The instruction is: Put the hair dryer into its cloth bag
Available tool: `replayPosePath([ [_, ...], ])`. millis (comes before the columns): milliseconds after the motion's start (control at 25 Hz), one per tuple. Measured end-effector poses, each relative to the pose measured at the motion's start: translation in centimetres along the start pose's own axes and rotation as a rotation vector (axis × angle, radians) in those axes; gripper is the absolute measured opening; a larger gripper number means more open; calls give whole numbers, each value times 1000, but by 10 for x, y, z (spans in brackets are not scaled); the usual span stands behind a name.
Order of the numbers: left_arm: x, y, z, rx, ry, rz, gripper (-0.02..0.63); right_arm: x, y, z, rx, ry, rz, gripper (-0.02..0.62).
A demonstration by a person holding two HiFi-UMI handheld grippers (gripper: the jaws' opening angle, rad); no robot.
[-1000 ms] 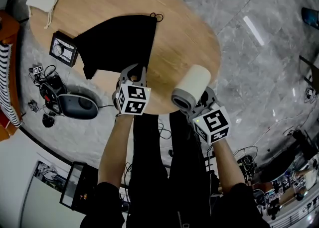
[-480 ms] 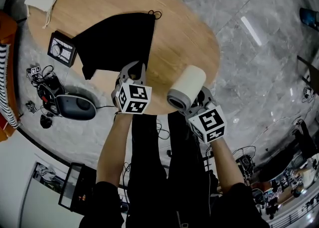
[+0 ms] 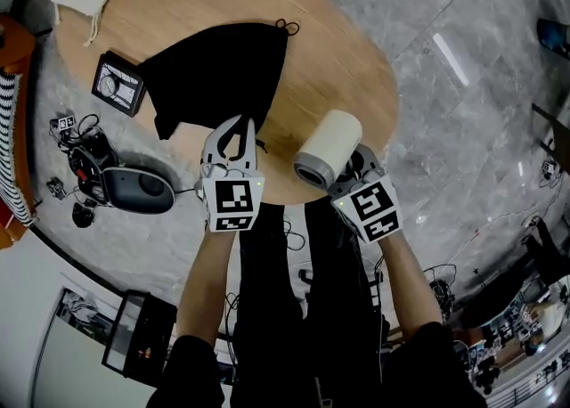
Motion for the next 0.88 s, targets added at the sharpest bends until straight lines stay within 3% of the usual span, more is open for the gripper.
replayPosePath([
  [320, -3, 3, 24, -32, -1, 17, 25, 3, -6, -36, 209, -69, 179, 193],
  [560, -5, 5, 50, -60, 13, 38, 25, 8, -5, -60, 318, -144, 167, 193],
  [720, 0, 6, 60, -77, 9, 68, 25, 17, 10, -73, 460, -211, 177, 193],
  [880, -5, 6, 62, -98, 52, 15, 25, 25, 17, -80, 525, -243, 203, 193],
])
Point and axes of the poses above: the fingertips, and each gripper's own axes: z backward along the fingers, x to its left, y out of its underside, the point moved 2 cm from there along z, backward along the fingers, and after that the axes turned 4 degrees about -y, right-handed, at the moved point
